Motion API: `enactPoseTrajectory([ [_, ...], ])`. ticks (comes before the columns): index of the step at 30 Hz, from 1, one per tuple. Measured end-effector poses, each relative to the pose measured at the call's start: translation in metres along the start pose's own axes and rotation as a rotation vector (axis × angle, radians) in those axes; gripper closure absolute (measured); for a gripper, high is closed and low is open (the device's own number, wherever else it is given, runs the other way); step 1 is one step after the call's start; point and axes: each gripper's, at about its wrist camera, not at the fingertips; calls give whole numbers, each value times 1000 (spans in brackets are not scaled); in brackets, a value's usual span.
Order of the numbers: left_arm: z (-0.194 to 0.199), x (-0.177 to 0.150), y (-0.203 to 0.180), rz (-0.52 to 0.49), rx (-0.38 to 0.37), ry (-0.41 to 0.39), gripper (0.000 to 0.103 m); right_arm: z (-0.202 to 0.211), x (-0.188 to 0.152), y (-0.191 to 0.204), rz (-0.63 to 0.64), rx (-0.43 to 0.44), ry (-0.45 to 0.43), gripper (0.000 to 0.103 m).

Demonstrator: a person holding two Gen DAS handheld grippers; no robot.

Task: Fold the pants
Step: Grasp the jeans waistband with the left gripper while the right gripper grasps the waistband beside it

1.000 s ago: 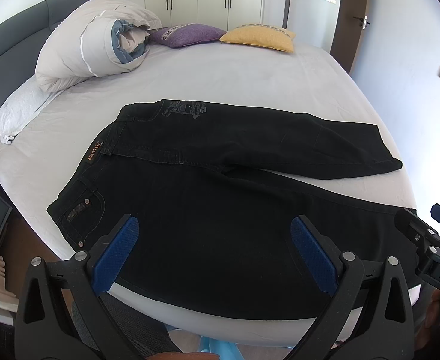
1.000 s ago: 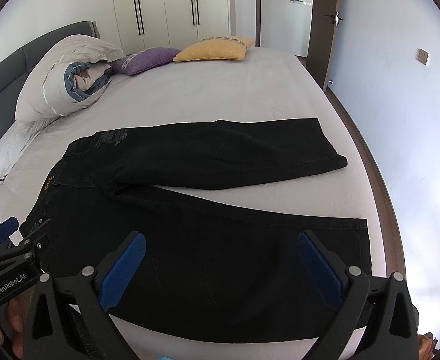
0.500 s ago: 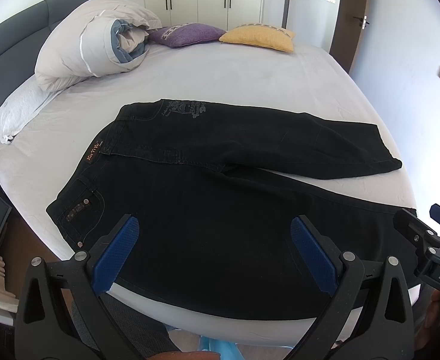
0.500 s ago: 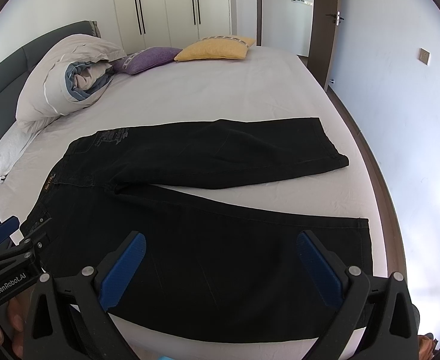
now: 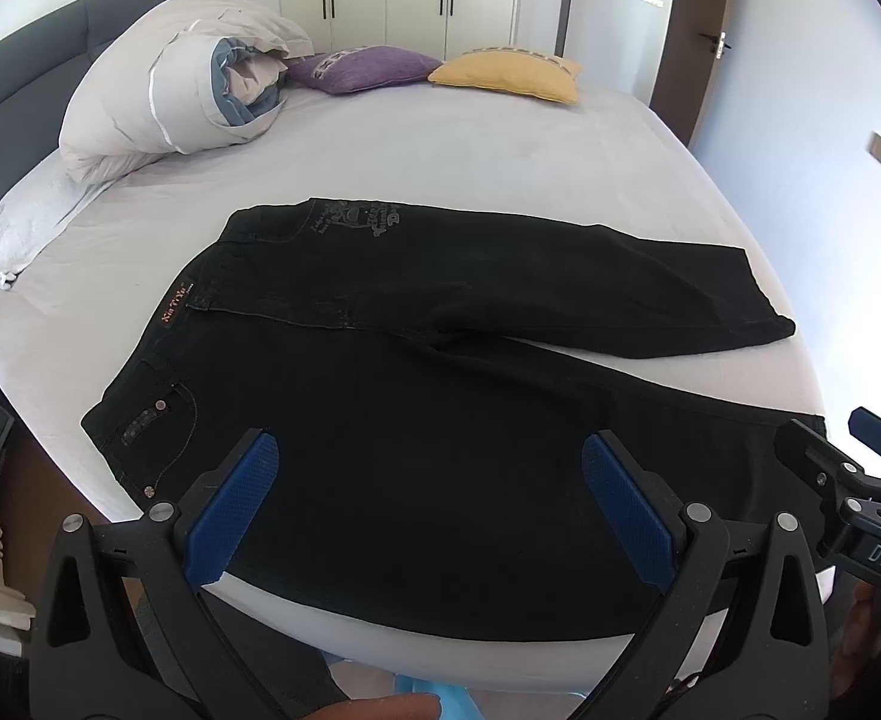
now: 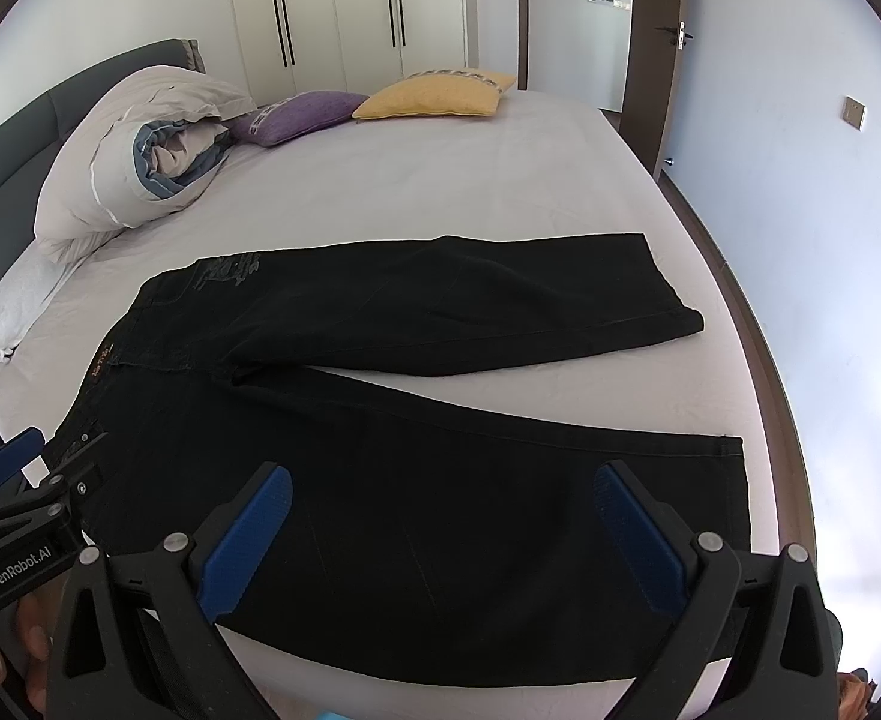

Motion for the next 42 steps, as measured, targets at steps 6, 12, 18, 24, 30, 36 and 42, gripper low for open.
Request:
enactPoseTrajectory([
  [6,-6,2,11,62,-93,36,0,-4,1,0,3,16,5,0],
  [12,-26,1,24,119,-232,141,0,-3,12,-2,44,140,-22,0],
  [18,-34,8,66,306,-210,25,0,-12,51,-2,112,270,-71,0],
  [24,-98,32,126,439,-22,196,1,-50,107,-8,155,327,-96,0],
  [30,-140,107,150,300,36,76,0,-110,163,-1,254,405,-66,0],
  [36,-198,205,152,97,-162,91,6,-183,199,17,491,478,33,2],
  [42,-277,256,121,-333,-117,169,40,-254,226,17,614,610,190,15],
])
Point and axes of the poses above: each gripper's, at about its wrist camera, not at the fingertips, and z roughly against the way its jaws point, y to its left, x to its top, and after that the axes turned 5 degrees about x, right-handed
